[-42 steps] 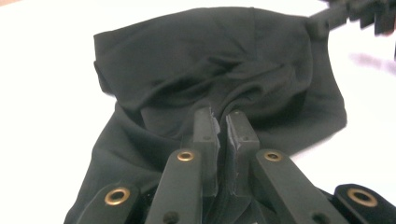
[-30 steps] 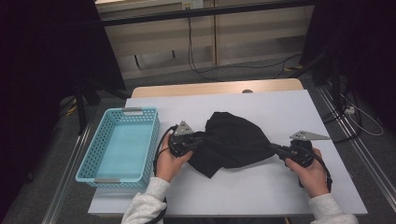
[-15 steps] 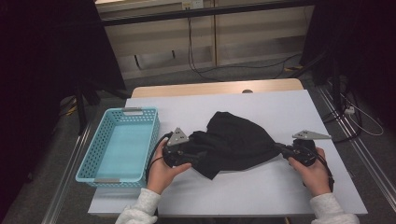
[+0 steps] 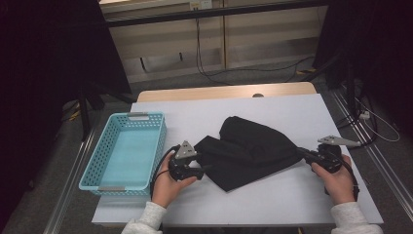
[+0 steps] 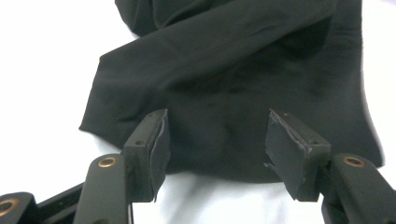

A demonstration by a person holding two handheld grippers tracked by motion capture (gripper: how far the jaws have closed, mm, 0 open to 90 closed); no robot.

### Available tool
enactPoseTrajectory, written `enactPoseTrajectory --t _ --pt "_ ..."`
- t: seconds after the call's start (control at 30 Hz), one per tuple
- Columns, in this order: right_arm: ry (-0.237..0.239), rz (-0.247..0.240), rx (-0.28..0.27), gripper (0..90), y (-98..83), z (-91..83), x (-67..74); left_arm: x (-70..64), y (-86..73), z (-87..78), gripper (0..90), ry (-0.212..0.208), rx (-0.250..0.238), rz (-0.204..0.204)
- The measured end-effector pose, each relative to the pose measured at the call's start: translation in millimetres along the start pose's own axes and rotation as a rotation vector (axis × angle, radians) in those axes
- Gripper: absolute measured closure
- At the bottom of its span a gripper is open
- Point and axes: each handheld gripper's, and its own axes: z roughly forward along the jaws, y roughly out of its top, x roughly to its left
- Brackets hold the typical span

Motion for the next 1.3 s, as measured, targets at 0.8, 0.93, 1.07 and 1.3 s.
enactPoseTrajectory --t 0.8,0.93,1.07,1.3 --pt "0.021 0.018 0.001 87.3 -5.8 -11.9 -6.7 3.4 16.9 1.5 87.2 -0.079 -0.009 -0.079" --pt "0.065 0.023 -0.012 87.4 -2.5 -13.4 -1.3 14.2 23.9 -14.0 87.3 -0.075 -0.054 -0.104" --pt "0.098 0.004 -0.010 87.4 0.7 -11.5 8.9 27.6 26.5 -20.7 87.3 -0.049 -0.072 -0.138" --pt "0.036 0.019 0.048 87.4 -6.5 1.1 6.2 29.3 12.0 16.6 85.7 -0.012 -0.039 -0.146"
